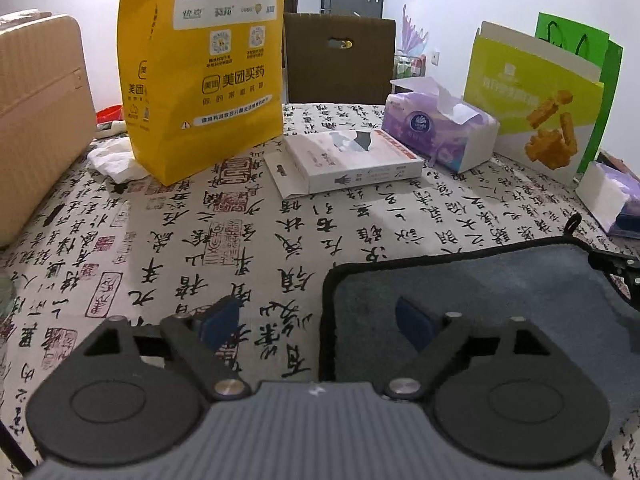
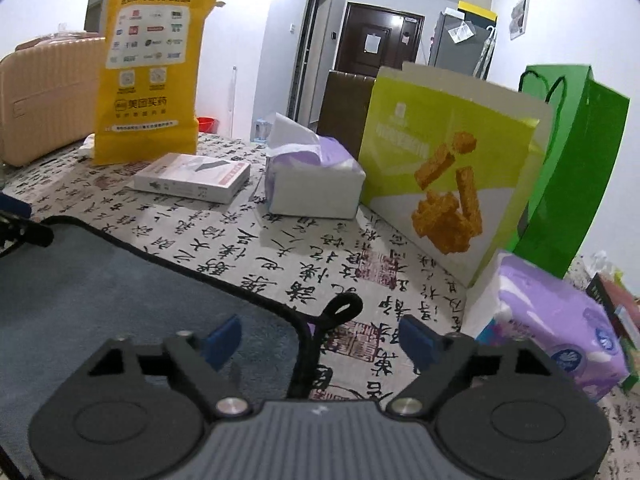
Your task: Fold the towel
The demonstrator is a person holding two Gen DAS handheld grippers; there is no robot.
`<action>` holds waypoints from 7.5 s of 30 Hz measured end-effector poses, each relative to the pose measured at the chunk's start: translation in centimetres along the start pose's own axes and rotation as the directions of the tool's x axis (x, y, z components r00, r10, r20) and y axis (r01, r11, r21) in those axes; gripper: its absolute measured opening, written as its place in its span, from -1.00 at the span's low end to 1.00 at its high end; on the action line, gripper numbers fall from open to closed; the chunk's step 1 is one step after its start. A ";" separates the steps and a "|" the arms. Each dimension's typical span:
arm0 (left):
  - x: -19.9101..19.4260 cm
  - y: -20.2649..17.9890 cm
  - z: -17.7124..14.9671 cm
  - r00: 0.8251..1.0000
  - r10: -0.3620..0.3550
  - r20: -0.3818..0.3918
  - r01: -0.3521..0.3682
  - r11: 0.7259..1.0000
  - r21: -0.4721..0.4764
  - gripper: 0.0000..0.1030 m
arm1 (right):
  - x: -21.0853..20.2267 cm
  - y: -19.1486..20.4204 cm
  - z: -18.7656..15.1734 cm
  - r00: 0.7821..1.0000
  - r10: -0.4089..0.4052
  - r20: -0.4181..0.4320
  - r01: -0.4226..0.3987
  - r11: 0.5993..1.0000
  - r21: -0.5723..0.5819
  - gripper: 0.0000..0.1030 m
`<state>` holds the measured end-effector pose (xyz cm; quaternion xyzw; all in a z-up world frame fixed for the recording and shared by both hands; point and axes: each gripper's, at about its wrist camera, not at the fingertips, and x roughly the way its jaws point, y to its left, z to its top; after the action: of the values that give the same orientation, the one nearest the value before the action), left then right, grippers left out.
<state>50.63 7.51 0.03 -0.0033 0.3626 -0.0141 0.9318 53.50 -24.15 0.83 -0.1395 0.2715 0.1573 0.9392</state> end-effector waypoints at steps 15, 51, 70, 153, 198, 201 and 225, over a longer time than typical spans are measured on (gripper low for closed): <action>-6.1 -1.5 -1.5 0.999 0.032 0.043 -0.031 0.999 -0.013 1.00 | -6.3 -1.1 -1.1 0.998 0.054 0.014 -0.056 0.977 0.204 0.93; -20.7 -4.4 -10.7 0.989 0.008 0.147 -0.006 1.000 -0.019 1.00 | -22.5 4.8 -7.0 0.990 0.052 0.129 -0.081 0.969 0.233 1.00; -25.4 -5.1 -15.6 0.984 -0.007 0.177 0.007 1.000 0.000 1.00 | -28.3 8.7 -10.0 0.983 0.077 0.169 -0.112 0.971 0.209 1.00; -37.4 -7.2 -32.1 0.960 -0.066 0.273 0.063 0.998 0.021 1.00 | -40.4 19.6 -23.4 0.967 0.145 0.210 -0.194 0.952 0.236 1.00; -39.6 -6.5 -33.1 0.936 -0.014 0.351 0.015 1.000 -0.003 1.00 | -43.5 20.0 -24.4 0.964 0.114 0.239 -0.169 0.961 0.220 1.00; -39.5 -6.5 -33.1 0.936 -0.014 0.351 0.016 1.000 -0.002 1.00 | -43.5 20.1 -24.4 0.964 0.113 0.239 -0.168 0.961 0.219 1.00; -39.4 -6.7 -33.3 0.938 -0.017 0.347 0.018 1.000 -0.001 1.00 | -43.4 20.1 -24.6 0.964 0.113 0.240 -0.167 0.961 0.221 1.00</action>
<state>-1.07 2.07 2.16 -0.0110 0.1925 -0.0206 0.9810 -0.28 -23.90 1.31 0.0132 0.1896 0.2046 0.9602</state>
